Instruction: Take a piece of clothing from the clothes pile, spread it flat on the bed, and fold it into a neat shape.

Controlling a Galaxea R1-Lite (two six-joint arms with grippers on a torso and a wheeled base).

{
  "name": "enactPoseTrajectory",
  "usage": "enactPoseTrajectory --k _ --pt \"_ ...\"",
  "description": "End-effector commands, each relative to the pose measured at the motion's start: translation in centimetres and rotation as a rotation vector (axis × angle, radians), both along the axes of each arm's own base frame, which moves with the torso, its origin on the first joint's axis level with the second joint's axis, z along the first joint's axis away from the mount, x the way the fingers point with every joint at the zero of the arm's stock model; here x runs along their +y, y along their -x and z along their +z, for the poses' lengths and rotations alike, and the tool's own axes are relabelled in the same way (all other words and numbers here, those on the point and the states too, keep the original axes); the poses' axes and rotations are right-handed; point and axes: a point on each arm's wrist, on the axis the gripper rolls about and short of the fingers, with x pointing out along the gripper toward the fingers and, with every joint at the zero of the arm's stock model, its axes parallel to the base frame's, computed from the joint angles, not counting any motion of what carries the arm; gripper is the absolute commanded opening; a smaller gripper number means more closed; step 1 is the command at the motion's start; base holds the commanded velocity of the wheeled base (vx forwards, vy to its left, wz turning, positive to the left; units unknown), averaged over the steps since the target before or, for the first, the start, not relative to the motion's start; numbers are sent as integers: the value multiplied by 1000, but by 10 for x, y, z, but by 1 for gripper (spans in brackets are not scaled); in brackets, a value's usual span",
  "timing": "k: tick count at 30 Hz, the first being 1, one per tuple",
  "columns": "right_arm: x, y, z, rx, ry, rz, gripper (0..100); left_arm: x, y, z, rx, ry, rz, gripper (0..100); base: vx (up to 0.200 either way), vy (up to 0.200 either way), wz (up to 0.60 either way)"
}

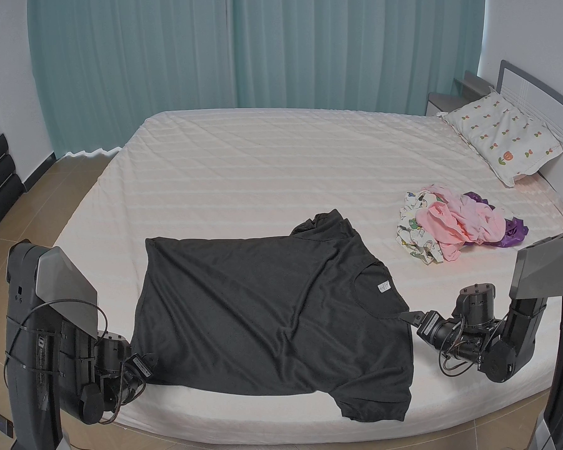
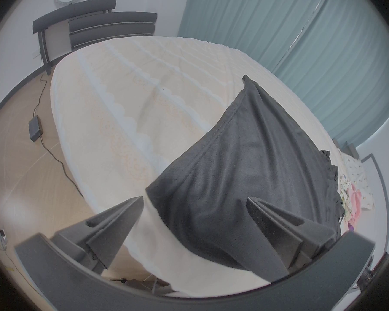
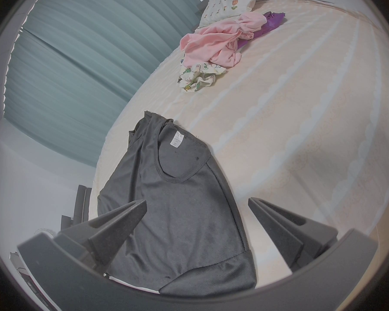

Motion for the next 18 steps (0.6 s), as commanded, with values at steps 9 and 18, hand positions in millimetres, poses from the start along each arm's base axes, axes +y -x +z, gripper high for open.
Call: enactPoseTrajectory --k 9,18 --pt "1 12 -9 49 22 36 100 1 -1 3 -23 -9 20 0 0 0 0" --pt "12 13 -30 106 33 145 100 1 8 25 -69 -26 46 0 0 0 0"
